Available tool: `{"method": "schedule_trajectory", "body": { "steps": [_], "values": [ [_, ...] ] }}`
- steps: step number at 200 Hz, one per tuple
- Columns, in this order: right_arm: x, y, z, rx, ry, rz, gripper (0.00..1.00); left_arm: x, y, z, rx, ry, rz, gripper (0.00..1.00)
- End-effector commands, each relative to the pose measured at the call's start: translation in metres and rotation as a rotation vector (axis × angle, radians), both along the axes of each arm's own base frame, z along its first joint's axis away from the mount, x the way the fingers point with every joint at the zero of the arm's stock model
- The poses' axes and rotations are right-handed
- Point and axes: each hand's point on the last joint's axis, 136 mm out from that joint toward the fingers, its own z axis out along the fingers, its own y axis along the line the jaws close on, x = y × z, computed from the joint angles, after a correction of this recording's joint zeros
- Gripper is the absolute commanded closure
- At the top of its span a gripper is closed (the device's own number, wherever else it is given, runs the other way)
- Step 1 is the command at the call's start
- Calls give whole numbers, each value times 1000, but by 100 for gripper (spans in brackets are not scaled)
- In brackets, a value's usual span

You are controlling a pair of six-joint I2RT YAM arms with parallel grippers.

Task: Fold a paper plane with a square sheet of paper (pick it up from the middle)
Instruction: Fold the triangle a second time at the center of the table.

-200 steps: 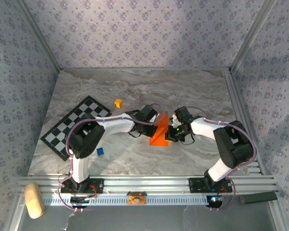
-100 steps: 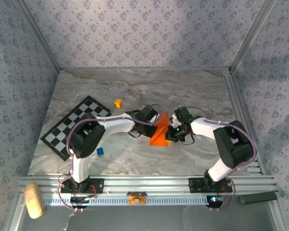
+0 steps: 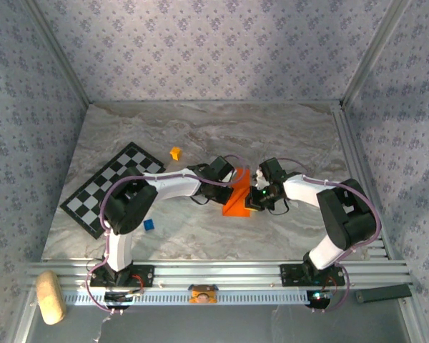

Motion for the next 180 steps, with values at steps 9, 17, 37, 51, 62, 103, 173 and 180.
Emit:
{"method": "schedule_trajectory", "body": {
  "steps": [9, 17, 37, 51, 62, 103, 173, 180],
  "values": [
    [-17, -22, -22, -102, 72, -14, 96, 11, -7, 17, -29, -50, -5, 93],
    [-17, -22, -22, -101, 73, -15, 96, 11, -7, 15, -28, -45, -5, 94],
    [-17, -22, -22, -101, 73, -14, 97, 11, -7, 14, -29, -43, -4, 94],
    [-17, -23, -23, -101, 74, -16, 96, 11, -7, 17, -30, -50, -3, 93],
    [-17, -23, -24, -100, 77, -16, 96, 11, -7, 20, -34, -54, -2, 94],
    [-18, -23, -24, -100, 78, -16, 96, 13, -8, 21, -33, -60, -6, 93],
    [-18, -23, -26, -99, 83, -17, 96, 14, -10, 23, -46, -63, -12, 93],
    [-19, -23, -26, -100, 85, -18, 96, 13, -11, 23, -47, -62, -14, 93]
  ]
}}
